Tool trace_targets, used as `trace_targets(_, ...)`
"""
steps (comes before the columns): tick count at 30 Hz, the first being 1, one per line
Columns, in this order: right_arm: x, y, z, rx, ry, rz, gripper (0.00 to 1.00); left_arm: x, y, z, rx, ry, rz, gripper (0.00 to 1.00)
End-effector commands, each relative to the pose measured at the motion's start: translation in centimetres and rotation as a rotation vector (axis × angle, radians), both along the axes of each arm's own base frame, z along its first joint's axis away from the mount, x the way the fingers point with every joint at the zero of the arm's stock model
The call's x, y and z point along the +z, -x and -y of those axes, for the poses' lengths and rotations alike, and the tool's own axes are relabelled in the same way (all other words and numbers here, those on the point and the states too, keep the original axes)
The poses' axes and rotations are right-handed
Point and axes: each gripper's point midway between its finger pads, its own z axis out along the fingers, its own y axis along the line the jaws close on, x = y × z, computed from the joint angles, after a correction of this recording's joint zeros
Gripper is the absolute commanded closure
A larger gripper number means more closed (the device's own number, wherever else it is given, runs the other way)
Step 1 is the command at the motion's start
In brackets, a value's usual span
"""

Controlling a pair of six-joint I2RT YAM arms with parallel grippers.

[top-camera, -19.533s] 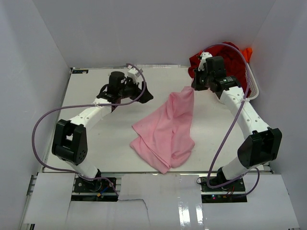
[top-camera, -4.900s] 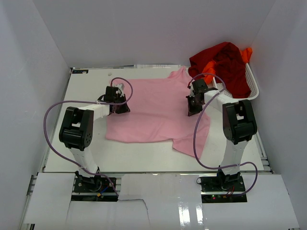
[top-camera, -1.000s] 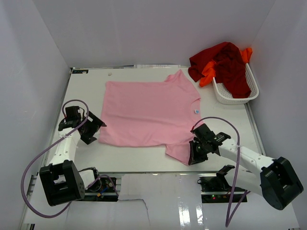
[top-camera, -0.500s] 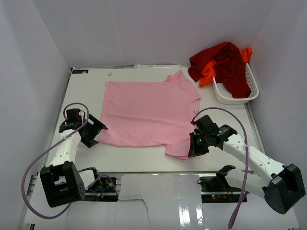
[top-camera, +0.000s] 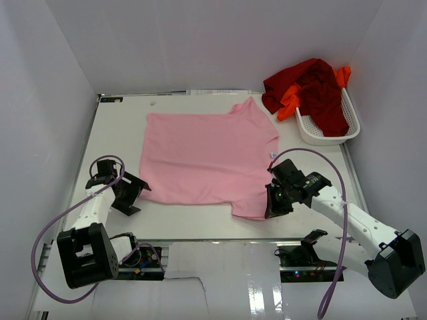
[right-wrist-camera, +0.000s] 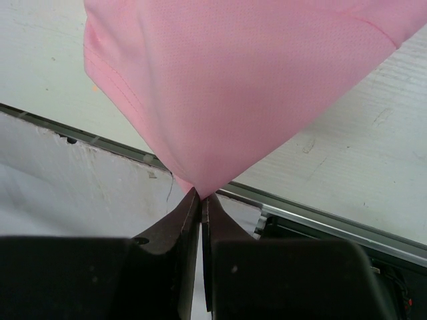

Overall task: Fold and stack the t-shirts
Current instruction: Grap the side of the flattened tshirt closest away from the robot with both arms

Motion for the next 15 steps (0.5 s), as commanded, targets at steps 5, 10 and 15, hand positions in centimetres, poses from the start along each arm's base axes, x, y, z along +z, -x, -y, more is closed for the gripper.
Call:
trace_targets(5,1.6,-0.8,-0.3,0.008,-0.013,0.045,0.92,-0.2,-0.7,-0.9,0.085,-0.029,0.025,0.35)
trace_targets(10,1.4,-0.5,-0.2,0.01,-0.013,0.039,0.92,-0.6,-1.4,-1.2,0.121,-0.028,0.034,0.52)
trace_targets(15,1.5,-0.5,-0.3,0.011,-0.021,0.045,0.92,-1.5,-2.0,-1.6,0.13,-0.04,0.027,0.58)
